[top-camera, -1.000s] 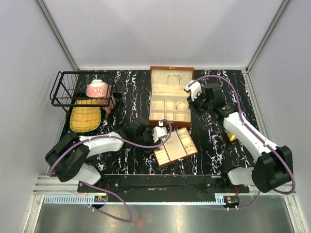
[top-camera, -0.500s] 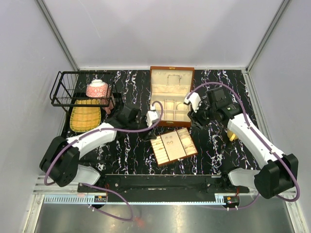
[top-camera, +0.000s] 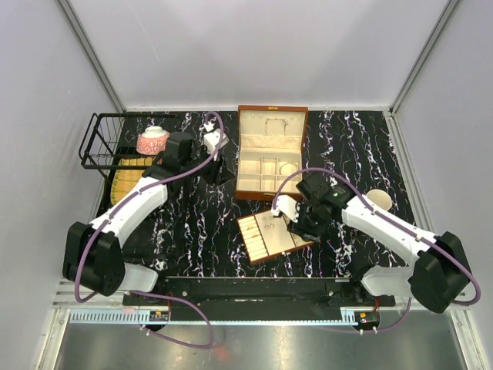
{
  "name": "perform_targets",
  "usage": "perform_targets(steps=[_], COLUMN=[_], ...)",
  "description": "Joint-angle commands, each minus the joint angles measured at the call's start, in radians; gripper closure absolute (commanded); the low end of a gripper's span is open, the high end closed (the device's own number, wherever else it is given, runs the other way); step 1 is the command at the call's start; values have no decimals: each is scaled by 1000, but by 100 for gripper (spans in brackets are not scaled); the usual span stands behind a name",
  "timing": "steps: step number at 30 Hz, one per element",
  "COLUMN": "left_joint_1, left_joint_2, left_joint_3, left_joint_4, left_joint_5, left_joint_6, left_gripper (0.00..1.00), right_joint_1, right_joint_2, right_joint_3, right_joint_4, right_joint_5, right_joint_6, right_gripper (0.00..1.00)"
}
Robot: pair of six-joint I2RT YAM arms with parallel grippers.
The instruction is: Organize the mixed jewelry
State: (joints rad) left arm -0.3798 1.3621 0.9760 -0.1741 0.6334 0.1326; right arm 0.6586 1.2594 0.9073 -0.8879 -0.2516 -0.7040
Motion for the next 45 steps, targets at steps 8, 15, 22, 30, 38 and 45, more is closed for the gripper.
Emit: perform_targets(steps=[8, 15, 22, 30, 38, 45], left_joint_1=[73, 88, 99, 114, 124, 133], left_joint_2=[41, 49, 51, 60, 60, 58], left_joint_3=[70, 66, 58, 49, 46, 44], left_joint_4=[-7, -7, -4, 2, 4, 1], left_joint_5=[32, 41, 51, 74, 84, 84], left_joint_6=[-18, -14, -10, -11, -14, -5], left_gripper=[53, 53, 53, 53, 53, 53], right_joint_1=[145, 180, 223, 251, 271, 285], right_joint_2=[18, 34, 48, 75, 112, 133], right_joint_3=[-125, -171, -208, -240, -258, -248], right_joint_4=[110, 193, 253, 297, 355, 346], right_joint_5=[132, 163, 196, 218, 222, 213], right_joint_6=[-38, -35, -20, -6, 11, 43], right_gripper=[52, 56, 58, 64, 65, 87])
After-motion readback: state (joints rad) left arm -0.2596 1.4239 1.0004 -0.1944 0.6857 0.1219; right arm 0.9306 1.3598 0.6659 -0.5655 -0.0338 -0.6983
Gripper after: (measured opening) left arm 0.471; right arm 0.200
